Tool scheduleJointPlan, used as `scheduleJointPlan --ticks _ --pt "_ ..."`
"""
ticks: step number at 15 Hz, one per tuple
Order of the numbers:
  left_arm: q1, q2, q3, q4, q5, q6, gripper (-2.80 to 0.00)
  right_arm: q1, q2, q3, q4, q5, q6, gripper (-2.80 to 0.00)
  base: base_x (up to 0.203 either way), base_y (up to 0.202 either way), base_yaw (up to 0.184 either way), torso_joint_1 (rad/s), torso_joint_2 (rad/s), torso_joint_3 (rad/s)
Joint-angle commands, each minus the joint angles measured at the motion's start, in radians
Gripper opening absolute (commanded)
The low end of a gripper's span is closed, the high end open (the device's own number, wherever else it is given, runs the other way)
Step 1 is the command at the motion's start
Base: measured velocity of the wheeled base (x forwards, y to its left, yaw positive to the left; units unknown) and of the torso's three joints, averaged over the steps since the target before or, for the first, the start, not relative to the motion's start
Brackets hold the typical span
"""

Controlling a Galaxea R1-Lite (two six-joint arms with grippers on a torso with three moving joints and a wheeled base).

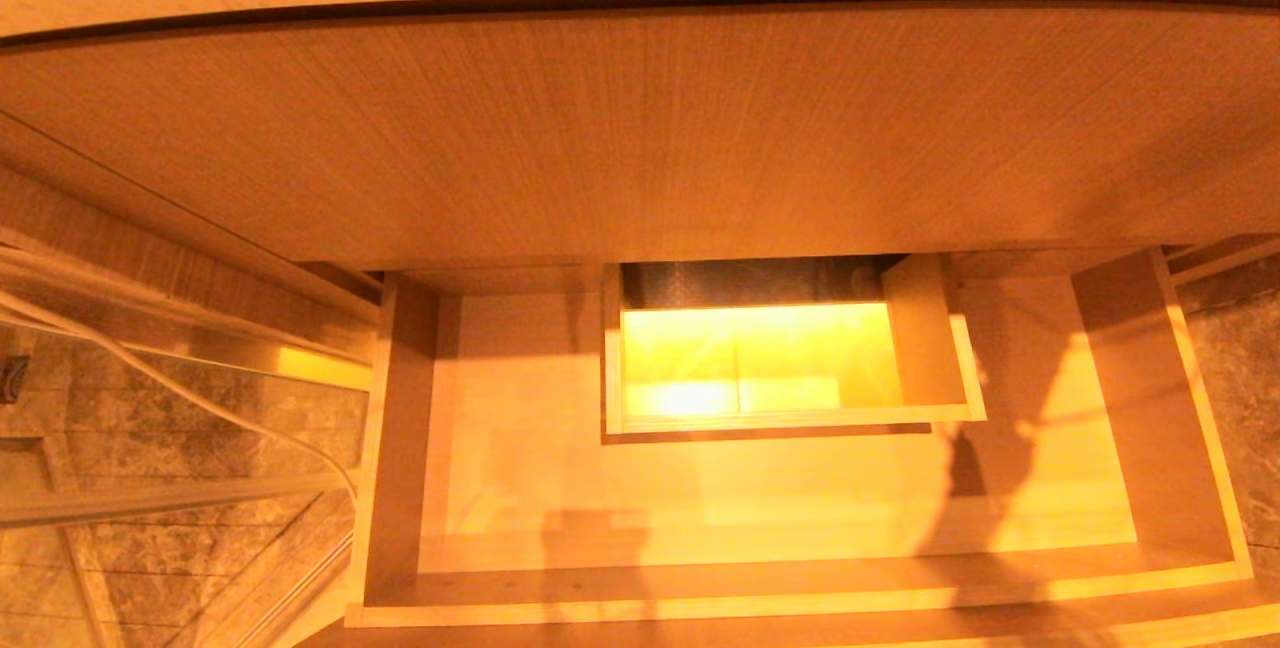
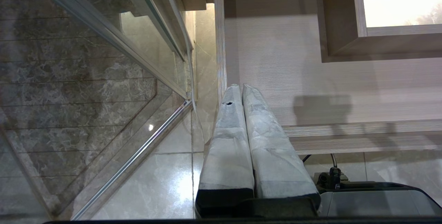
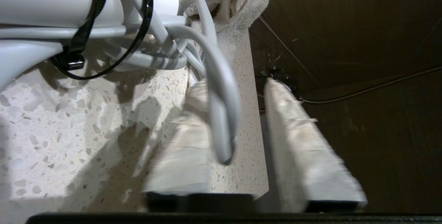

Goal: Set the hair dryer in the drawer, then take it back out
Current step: Pick up the hairdryer

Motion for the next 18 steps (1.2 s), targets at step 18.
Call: scheduleJointPlan --ticks 18 --pt "0.0 0.0 0.0 0.0 0.0 -0.001 -2.8 -0.007 -0.275 0.068 -0.019 0.0 -0.013 -2.8 0.0 0.0 0.0 0.0 0.0 0.0"
